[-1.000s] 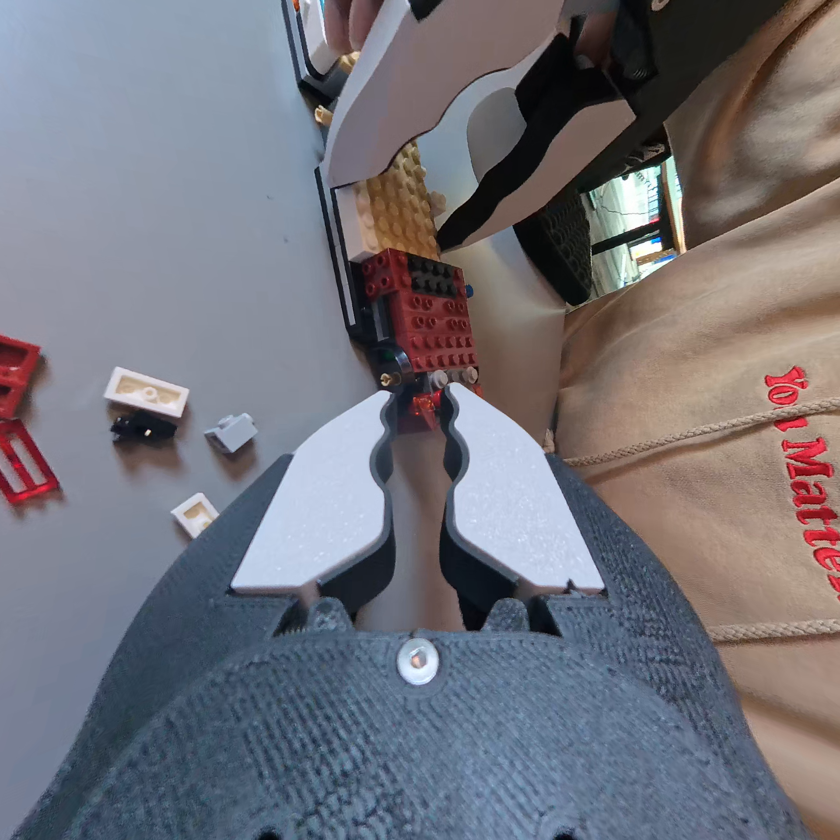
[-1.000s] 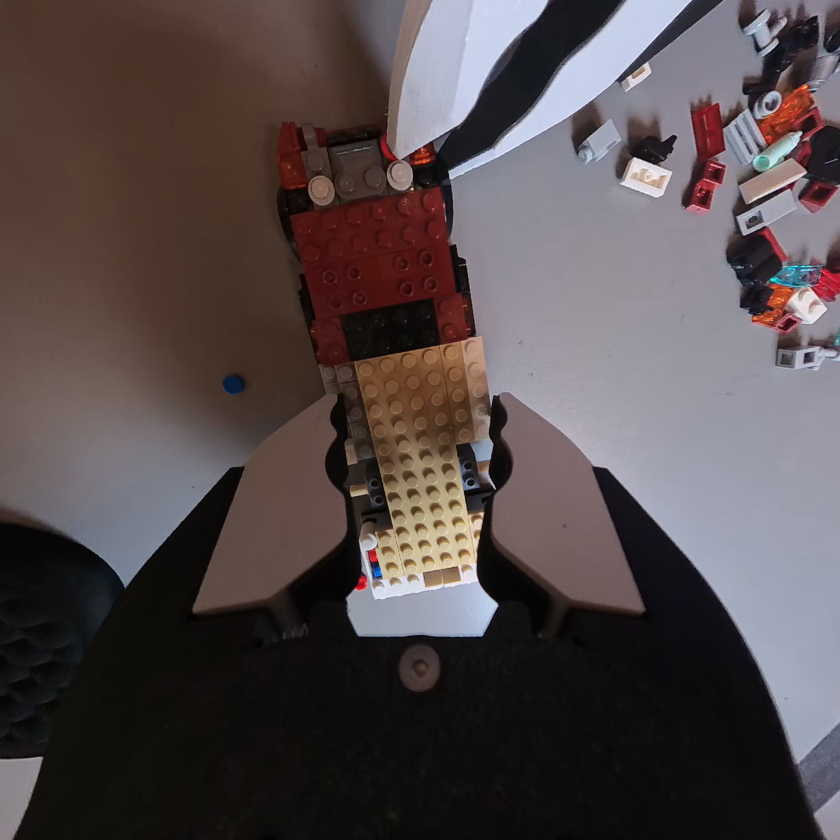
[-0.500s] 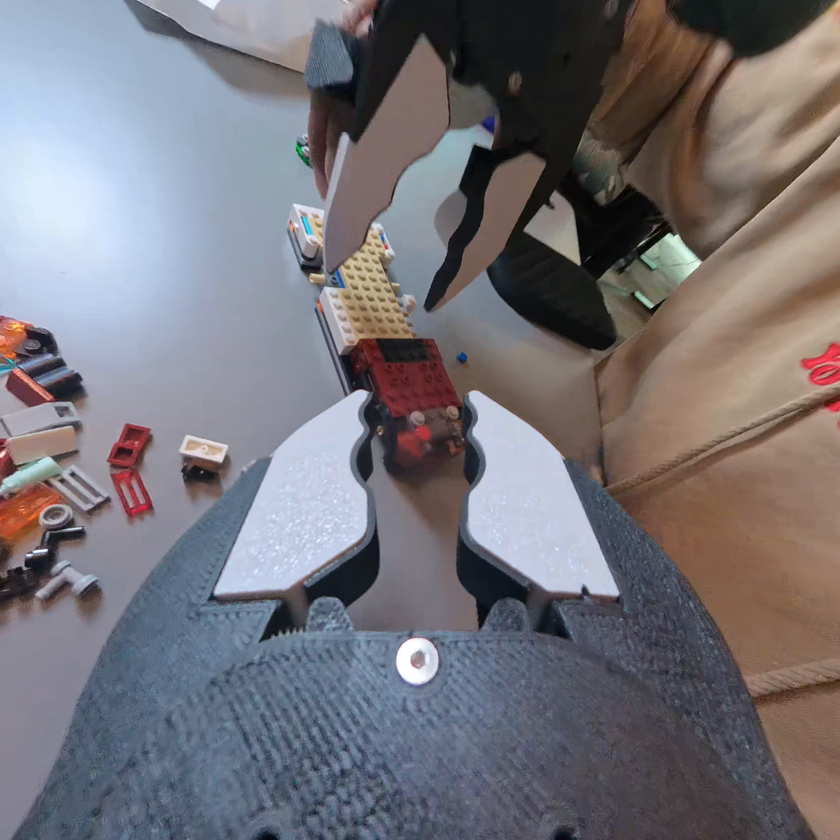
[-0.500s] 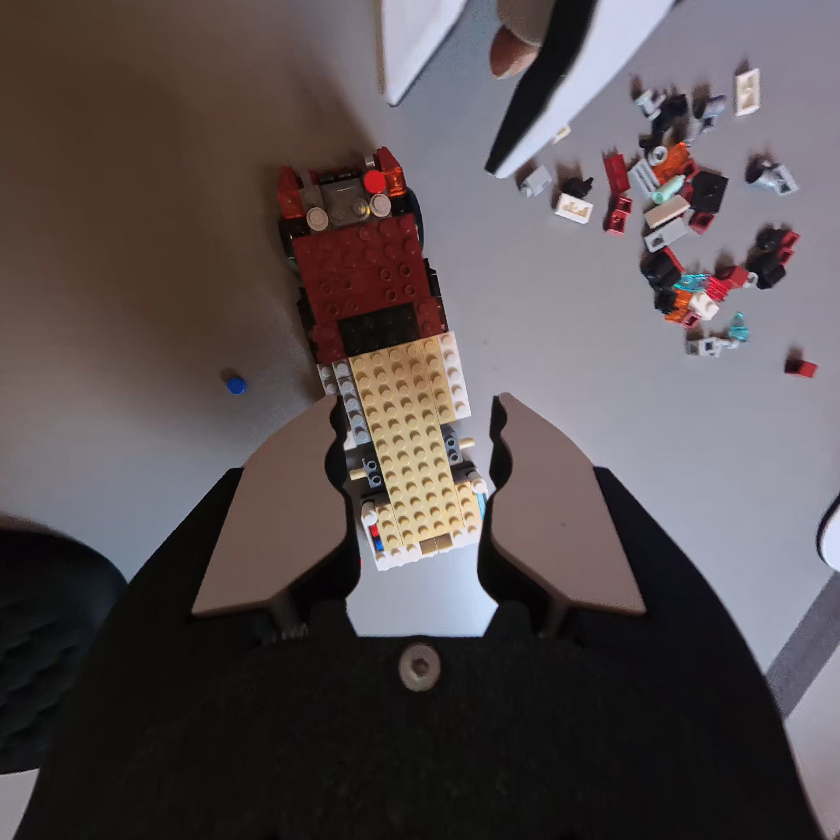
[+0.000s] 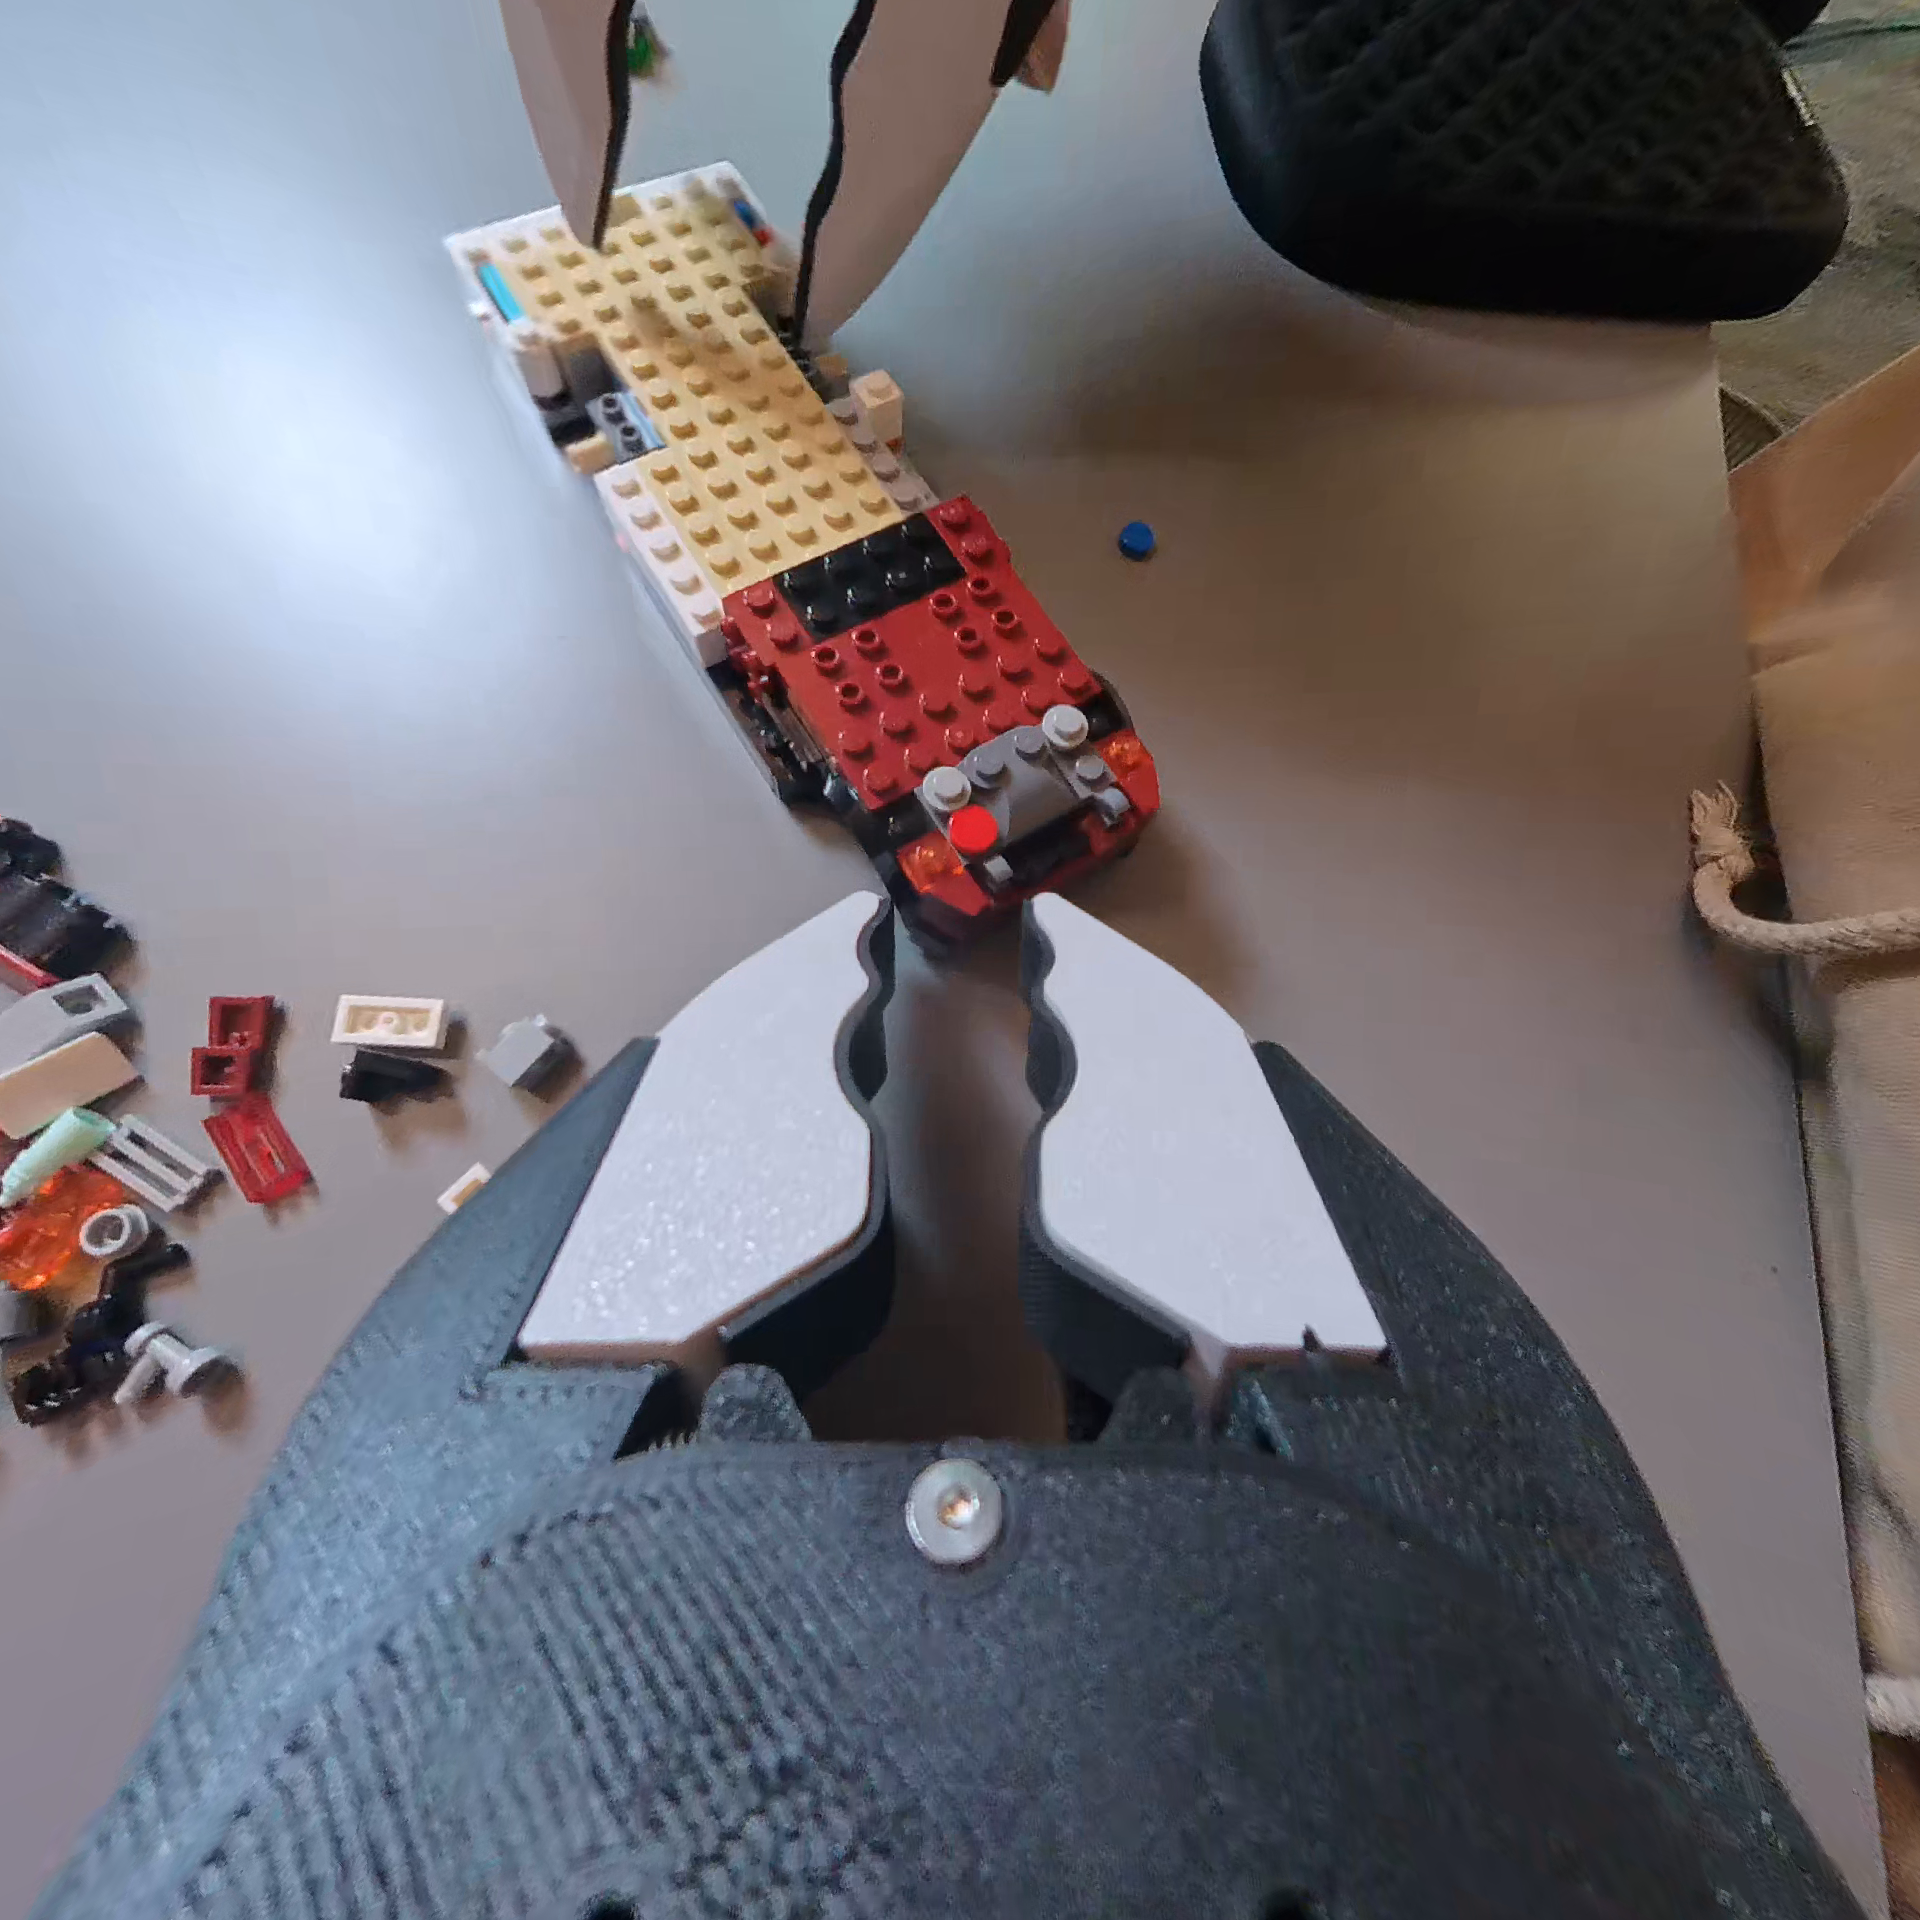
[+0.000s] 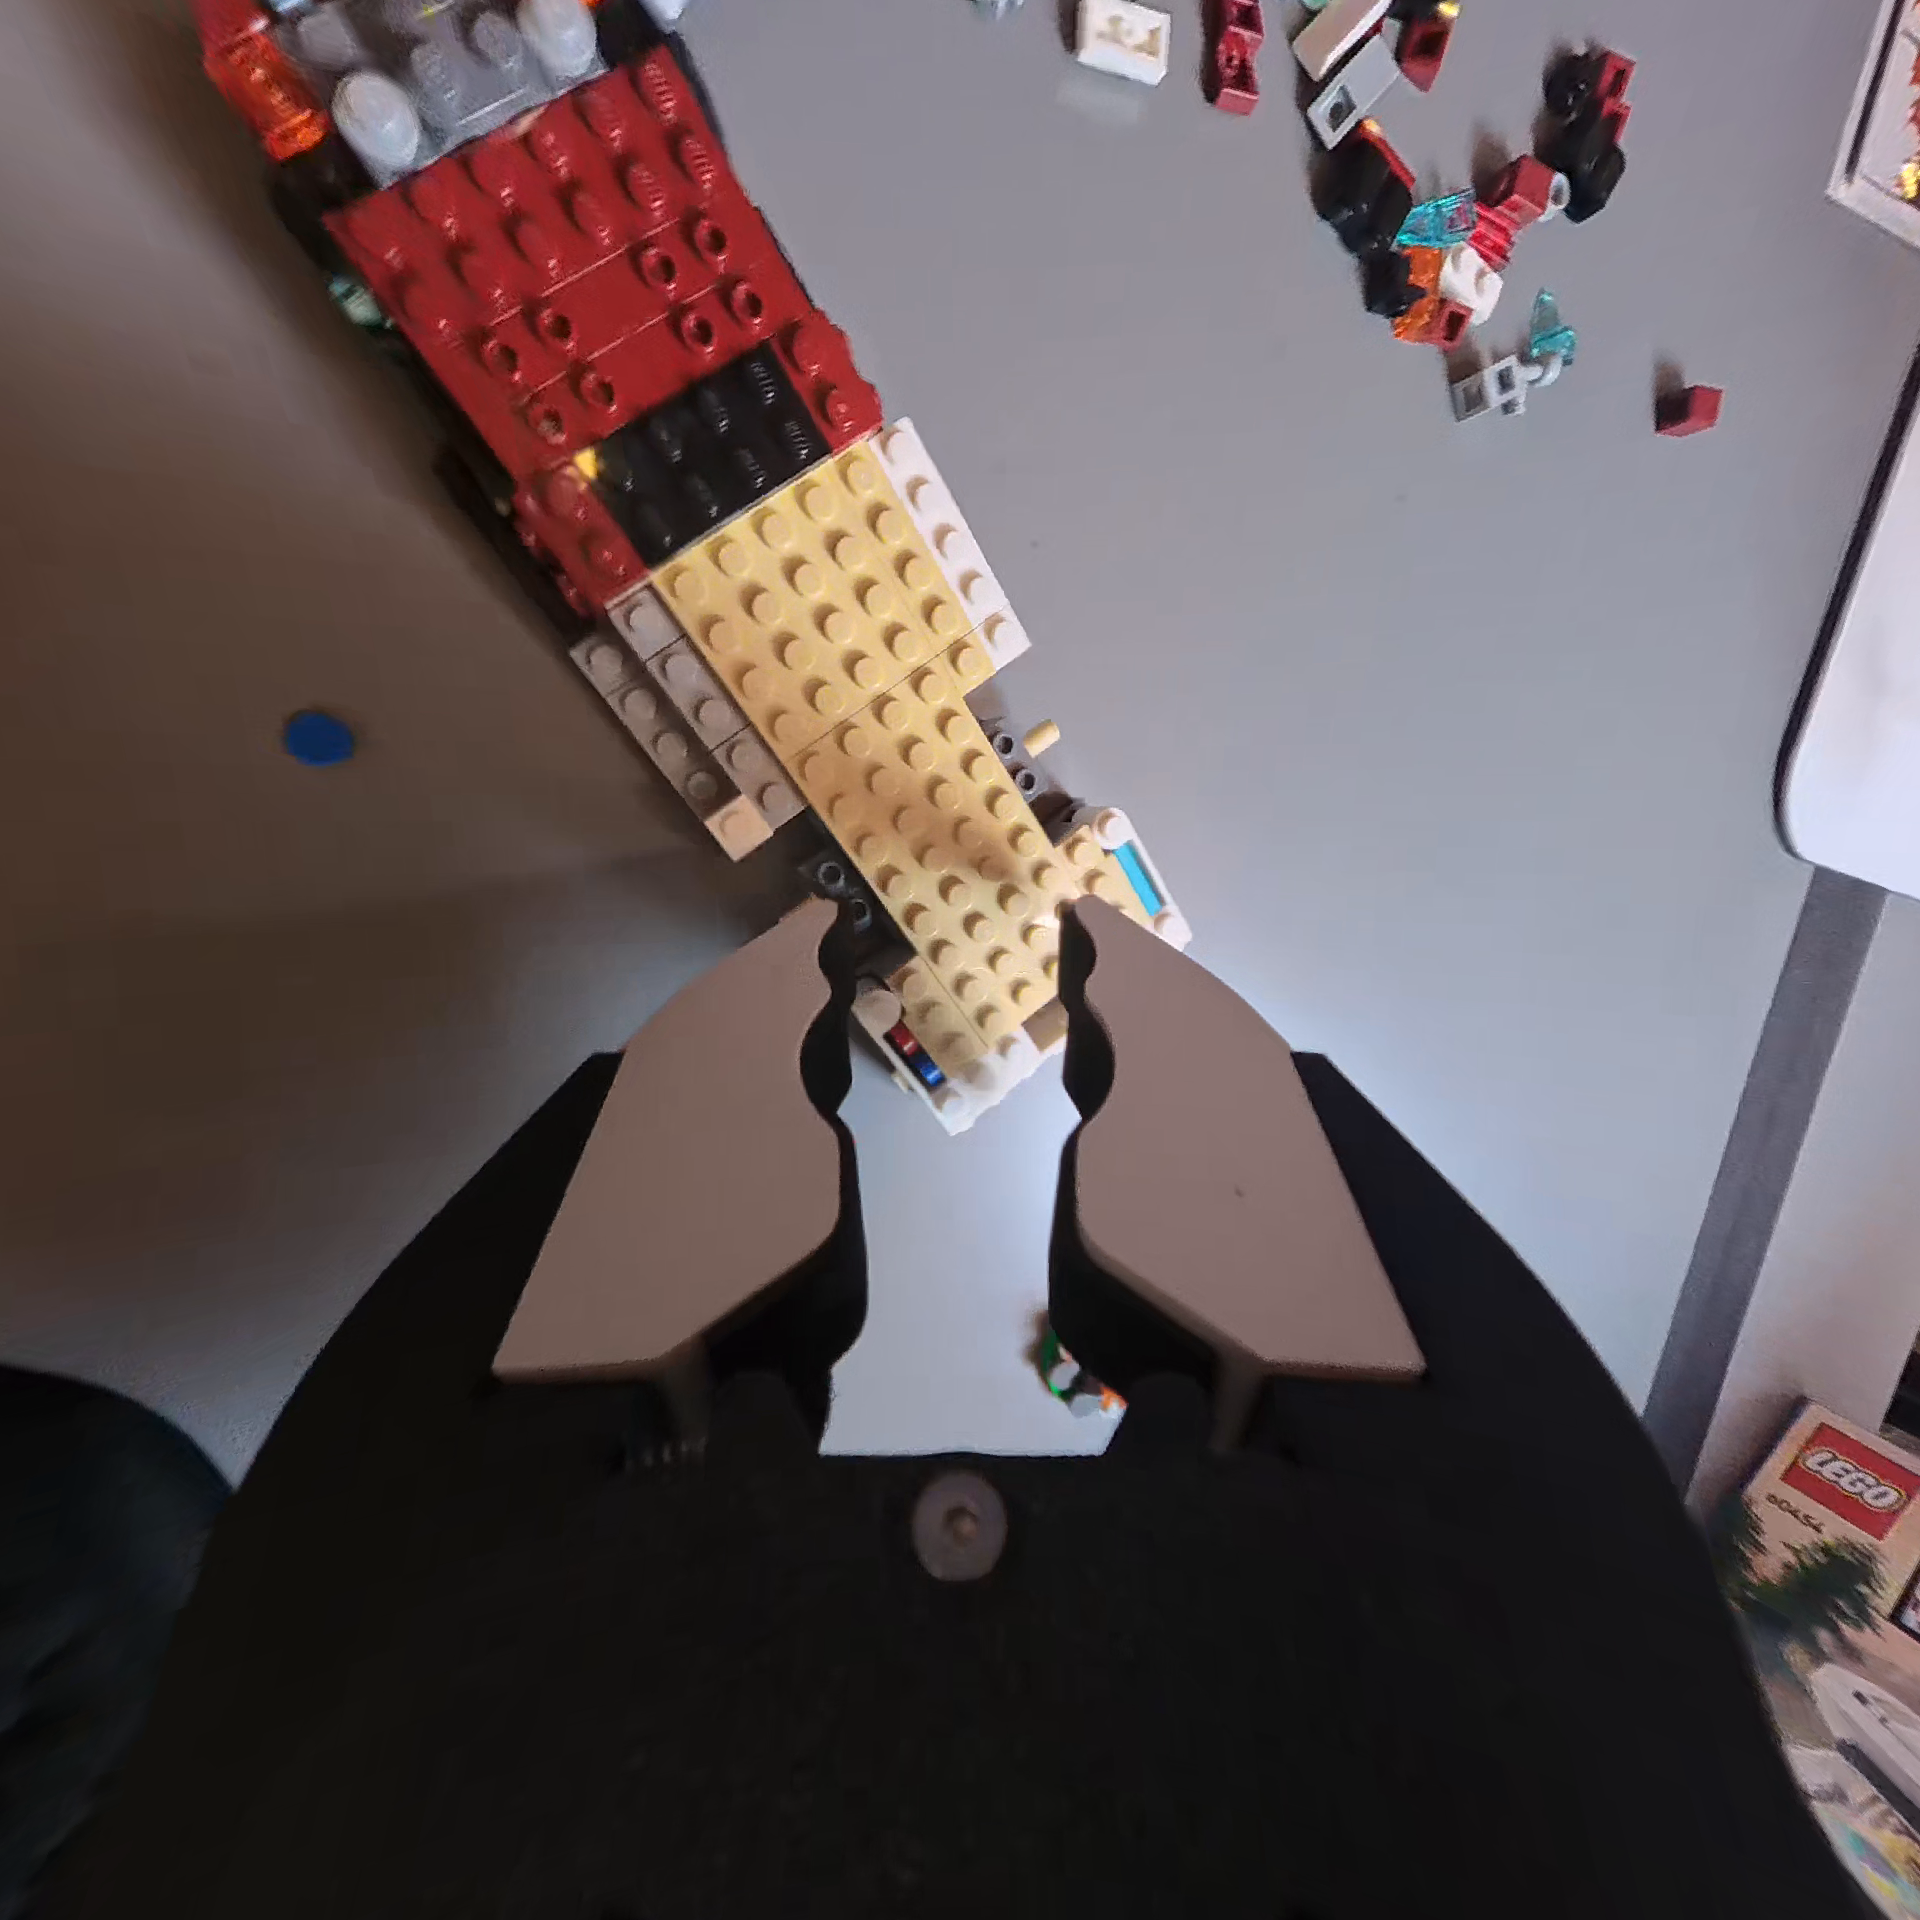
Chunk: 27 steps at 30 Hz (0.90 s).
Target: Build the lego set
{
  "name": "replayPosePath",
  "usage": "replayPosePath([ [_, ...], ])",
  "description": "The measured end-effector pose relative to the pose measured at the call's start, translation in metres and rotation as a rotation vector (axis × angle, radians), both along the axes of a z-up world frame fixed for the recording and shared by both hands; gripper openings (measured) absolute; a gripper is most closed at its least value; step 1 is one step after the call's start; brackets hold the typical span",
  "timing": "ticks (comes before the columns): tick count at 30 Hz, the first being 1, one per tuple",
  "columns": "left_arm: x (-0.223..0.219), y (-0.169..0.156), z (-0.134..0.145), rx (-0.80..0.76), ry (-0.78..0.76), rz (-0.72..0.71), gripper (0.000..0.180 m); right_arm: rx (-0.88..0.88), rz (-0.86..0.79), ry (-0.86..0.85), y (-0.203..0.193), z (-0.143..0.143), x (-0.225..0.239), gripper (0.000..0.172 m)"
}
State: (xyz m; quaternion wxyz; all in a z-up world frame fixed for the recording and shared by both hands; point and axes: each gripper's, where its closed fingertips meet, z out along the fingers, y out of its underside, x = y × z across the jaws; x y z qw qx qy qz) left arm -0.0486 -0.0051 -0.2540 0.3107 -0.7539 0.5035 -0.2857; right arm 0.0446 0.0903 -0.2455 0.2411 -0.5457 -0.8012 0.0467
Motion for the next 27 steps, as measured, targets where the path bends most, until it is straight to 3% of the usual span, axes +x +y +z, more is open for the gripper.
replayPosePath([
  [16, 0.04, 0.001, 0.006, 0.136, -0.023, 0.002, 0.016, 0.025, -0.043, 0.16, 0.043, 0.005, -0.062, 0.028],
  [21, 0.048, 0.0, 0.021, 0.168, -0.093, -0.006, 0.019, -0.124, -0.221, 0.28, 0.036, 0.026, -0.055, 0.046],
  [25, 0.03, 0.014, 0.048, 0.204, -0.213, 0.086, 0.021, -0.383, -0.422, 0.435, -0.004, 0.049, -0.046, 0.064],
  [27, 0.015, 0.026, 0.064, 0.255, -0.261, 0.165, 0.023, -0.471, -0.546, 0.459, -0.026, 0.046, -0.042, 0.075],
])
